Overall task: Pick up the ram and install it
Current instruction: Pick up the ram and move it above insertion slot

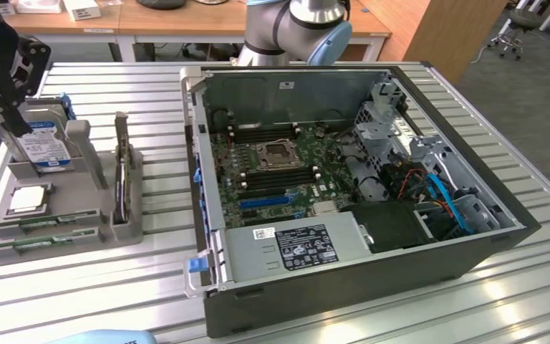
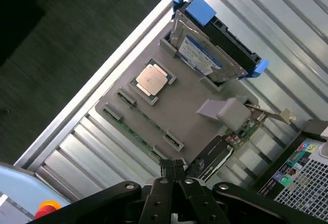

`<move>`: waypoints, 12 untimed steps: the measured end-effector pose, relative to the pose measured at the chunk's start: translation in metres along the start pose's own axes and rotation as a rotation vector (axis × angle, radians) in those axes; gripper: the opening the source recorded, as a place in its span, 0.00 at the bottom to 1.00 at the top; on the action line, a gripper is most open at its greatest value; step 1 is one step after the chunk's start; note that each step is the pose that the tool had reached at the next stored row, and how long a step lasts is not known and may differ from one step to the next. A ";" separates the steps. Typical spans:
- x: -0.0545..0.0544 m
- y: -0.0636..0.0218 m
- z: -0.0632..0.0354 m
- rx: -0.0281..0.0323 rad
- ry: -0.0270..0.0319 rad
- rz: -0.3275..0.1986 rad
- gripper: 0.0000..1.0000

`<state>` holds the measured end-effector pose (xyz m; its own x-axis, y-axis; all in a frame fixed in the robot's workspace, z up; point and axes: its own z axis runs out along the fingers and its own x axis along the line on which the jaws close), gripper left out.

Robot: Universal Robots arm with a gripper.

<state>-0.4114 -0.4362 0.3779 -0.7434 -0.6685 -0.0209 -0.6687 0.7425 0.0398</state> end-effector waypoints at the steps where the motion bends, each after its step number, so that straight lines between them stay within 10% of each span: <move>1: 0.000 0.0000 0.0000 -0.0002 0.0008 -0.017 0.10; 12: 0.000 0.0000 0.0004 -0.0029 0.0083 -0.184 0.10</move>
<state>-0.4114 -0.4362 0.3775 -0.6088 -0.7931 -0.0198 -0.7931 0.6078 0.0389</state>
